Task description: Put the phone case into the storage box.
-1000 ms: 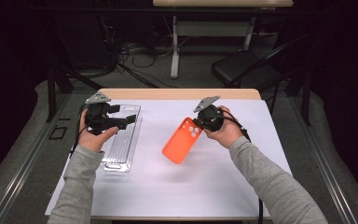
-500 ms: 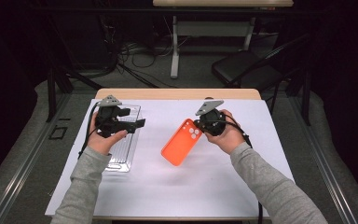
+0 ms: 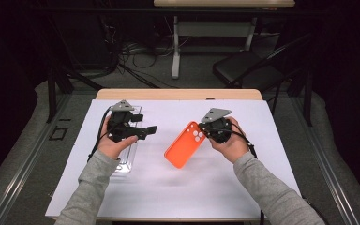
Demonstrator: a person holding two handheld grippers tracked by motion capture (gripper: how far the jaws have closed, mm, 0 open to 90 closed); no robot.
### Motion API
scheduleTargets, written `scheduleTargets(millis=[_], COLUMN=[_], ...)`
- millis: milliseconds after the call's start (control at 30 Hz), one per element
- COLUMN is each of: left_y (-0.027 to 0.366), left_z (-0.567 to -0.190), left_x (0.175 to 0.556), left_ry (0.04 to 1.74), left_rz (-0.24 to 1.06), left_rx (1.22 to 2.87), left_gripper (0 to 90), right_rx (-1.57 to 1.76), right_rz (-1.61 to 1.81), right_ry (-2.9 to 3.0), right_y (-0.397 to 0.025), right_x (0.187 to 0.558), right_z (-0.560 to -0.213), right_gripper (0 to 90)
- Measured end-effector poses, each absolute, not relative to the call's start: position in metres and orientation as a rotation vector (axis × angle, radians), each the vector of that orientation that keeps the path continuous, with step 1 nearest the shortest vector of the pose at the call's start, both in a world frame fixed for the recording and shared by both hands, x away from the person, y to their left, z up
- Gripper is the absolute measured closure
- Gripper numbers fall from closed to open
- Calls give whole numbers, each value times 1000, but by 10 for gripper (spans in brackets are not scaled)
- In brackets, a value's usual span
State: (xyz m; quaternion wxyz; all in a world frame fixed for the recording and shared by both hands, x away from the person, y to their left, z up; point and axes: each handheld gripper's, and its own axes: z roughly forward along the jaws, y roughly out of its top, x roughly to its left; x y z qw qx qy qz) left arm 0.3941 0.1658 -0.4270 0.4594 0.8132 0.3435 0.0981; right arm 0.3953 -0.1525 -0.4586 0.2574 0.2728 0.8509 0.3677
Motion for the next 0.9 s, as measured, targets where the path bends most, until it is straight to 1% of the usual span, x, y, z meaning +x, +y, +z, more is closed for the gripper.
scheduleTargets(millis=[167, 367, 900], left_y=[160, 154, 141], left_z=[-428, -428, -429], left_x=[391, 387, 378], left_ry=[824, 795, 757], left_rz=[188, 154, 99], left_rx=[1987, 1991, 2008], left_gripper=[218, 252, 296], right_rx=[729, 695, 653], right_rz=[992, 969, 962], right_ry=[2287, 2252, 2204], right_y=[-154, -153, -150], right_x=[389, 380, 367], right_z=[-461, -465, -470], right_gripper=[899, 899, 898])
